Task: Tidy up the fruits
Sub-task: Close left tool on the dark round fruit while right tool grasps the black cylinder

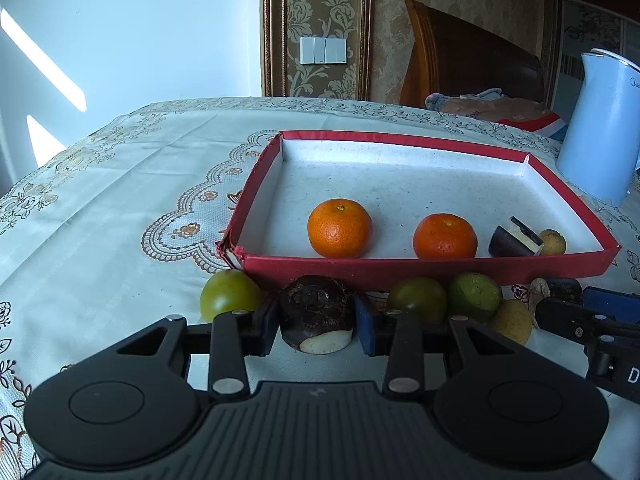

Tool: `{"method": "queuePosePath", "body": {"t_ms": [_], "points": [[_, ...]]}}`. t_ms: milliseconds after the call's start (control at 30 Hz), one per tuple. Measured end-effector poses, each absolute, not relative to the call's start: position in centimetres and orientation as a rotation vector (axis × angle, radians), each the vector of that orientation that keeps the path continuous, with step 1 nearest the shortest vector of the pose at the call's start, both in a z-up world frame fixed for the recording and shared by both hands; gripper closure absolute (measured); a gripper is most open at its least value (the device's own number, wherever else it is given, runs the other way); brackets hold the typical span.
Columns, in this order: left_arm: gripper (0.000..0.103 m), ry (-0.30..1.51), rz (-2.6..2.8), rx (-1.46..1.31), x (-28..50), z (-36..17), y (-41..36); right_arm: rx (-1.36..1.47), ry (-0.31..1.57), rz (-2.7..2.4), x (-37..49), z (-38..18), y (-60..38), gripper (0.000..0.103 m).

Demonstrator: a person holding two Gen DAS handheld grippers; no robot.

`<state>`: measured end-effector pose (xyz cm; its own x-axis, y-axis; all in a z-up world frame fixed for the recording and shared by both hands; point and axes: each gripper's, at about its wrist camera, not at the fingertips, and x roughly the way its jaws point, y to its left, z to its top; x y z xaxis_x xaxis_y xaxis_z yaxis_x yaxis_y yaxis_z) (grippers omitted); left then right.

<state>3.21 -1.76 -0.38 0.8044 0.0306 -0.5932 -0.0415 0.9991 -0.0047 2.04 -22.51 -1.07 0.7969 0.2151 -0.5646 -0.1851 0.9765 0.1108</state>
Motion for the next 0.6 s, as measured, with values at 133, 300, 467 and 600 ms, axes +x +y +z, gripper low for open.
{"method": "queuePosePath", "body": {"t_ms": [133, 300, 467, 600], "points": [[0.065, 0.633, 0.038, -0.019, 3.1, -0.4, -1.9, 0.044, 0.611, 0.214, 2.1, -1.1, -22.1, 0.065], [0.065, 0.628, 0.025, -0.036, 3.0, -0.4, -1.6, 0.048, 0.607, 0.221, 2.0, -1.1, -21.9, 0.071], [0.065, 0.621, -0.013, -0.055, 2.5, -0.4, -1.4, 0.068, 0.593, 0.225, 1.7, -1.0, -22.3, 0.071], [0.065, 0.616, -0.010, -0.045, 1.9, -0.4, -1.7, 0.082, 0.573, 0.232, 1.2, -0.8, -22.6, 0.071]]}}
